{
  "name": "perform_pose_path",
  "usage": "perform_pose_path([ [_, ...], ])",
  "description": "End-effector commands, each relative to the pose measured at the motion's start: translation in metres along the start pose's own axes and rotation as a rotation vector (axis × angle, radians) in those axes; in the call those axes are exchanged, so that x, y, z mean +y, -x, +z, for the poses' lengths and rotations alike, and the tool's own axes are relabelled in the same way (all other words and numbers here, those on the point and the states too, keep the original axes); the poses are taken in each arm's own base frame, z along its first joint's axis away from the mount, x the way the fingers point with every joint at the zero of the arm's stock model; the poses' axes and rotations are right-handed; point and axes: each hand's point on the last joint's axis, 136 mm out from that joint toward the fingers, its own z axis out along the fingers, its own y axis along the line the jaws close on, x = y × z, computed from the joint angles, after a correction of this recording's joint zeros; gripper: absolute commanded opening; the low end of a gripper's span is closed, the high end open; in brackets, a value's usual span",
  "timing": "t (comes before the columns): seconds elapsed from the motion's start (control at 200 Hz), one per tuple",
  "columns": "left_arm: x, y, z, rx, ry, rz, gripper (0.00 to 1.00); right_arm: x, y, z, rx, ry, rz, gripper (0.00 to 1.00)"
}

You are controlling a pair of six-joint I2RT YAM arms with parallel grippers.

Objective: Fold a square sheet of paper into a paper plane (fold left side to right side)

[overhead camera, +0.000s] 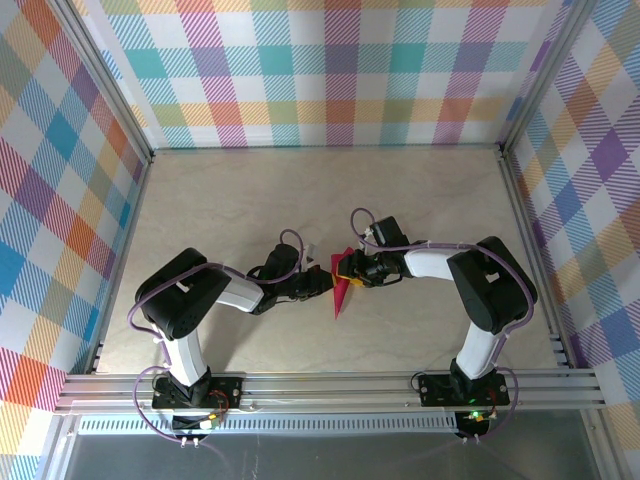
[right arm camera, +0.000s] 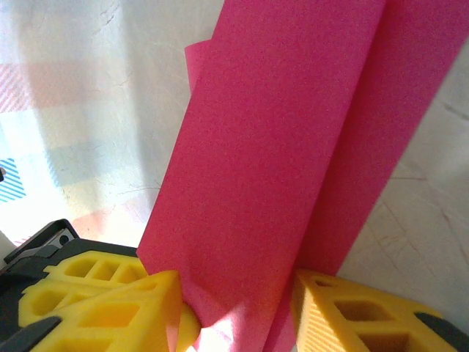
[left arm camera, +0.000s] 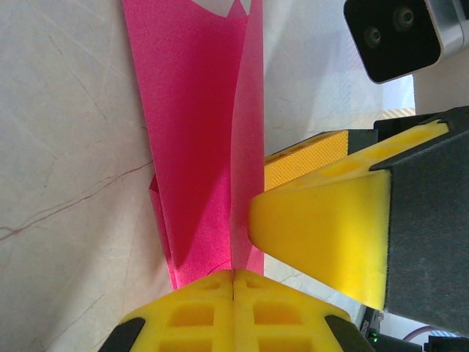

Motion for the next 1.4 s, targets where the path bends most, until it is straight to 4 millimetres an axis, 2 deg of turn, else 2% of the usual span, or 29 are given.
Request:
perform_pose_path([
  [0.0,0.001,0.01,0.0,-0.015,0.017,0.02,0.0,-0.034,-0.012,0.013,0.033,-0.121,0.018,0.44],
  [0.89,0.015,0.008,0.009,0.016,0.065,0.032,0.0,-0.034,-0.012,0.015,0.041,-0.127,0.012,0.44],
  [1.14,0.027,0.002,0.008,0.029,0.105,0.03,0.0,-0.032,-0.012,0.014,0.043,-0.123,0.011,0.44],
  [1.395,0.044,-0.006,0.004,0.048,0.173,0.026,0.0,-0.016,-0.008,0.008,0.018,-0.064,0.003,0.44],
])
